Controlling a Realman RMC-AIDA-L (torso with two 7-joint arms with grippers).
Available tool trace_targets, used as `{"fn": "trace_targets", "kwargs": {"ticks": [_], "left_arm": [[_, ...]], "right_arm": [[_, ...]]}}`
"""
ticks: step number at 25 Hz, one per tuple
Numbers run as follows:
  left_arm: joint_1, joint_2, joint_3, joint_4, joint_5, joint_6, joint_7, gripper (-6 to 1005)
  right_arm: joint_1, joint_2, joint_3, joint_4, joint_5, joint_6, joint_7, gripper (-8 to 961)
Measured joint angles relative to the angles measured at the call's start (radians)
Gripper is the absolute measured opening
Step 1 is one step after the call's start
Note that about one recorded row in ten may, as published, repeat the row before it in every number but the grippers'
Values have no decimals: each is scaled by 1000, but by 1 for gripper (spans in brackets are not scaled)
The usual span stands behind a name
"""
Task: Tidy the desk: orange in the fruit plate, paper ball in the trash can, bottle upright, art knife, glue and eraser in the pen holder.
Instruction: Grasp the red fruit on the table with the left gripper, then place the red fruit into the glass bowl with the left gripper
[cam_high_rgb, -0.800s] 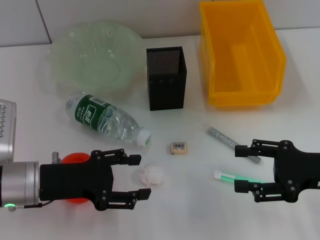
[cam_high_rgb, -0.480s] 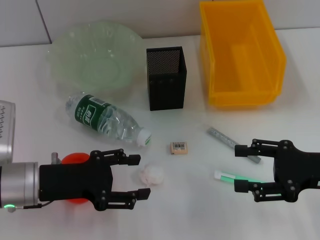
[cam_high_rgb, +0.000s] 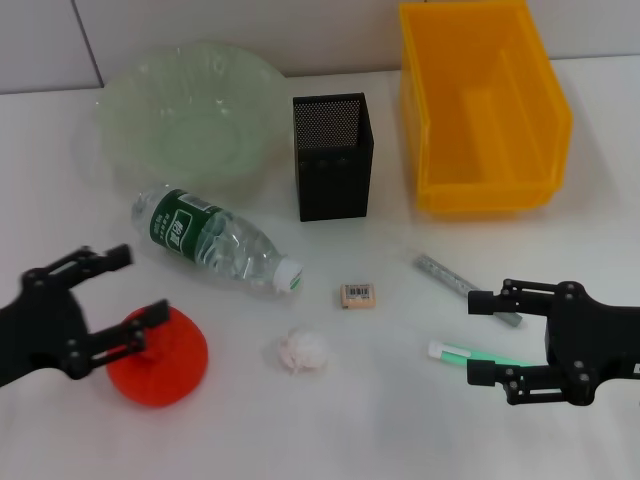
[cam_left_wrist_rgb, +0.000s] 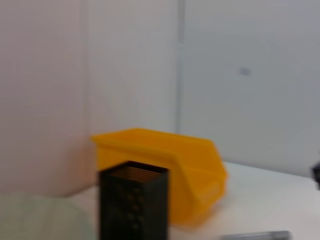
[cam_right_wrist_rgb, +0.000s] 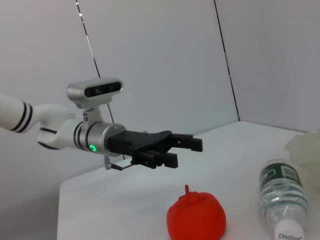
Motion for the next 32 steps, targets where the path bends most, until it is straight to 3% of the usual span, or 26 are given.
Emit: {"fn": "trace_targets", "kwargs": {"ticks": [6,14,24,29,32], "left_arm": [[15,5,-16,-55,29,-17,10,799],[7,-34,-19,-61,122,-130,12,799],[-8,-38,-23,-42,162,-200,-15,763],[-20,-41,-23,-38,157,-156,-15,605],[-56,-42,-25,-38,143,-115,-27,450]], "right_arm": [[1,0,0,1,0,9,0,792],[2,0,-2,9,-3,11,-1,791],[-4,0,-2,13,-4,11,-8,791],[-2,0,-2,13,-4,9,-8,791],[1,0,-2,13,-3,8,-8,791]]}}
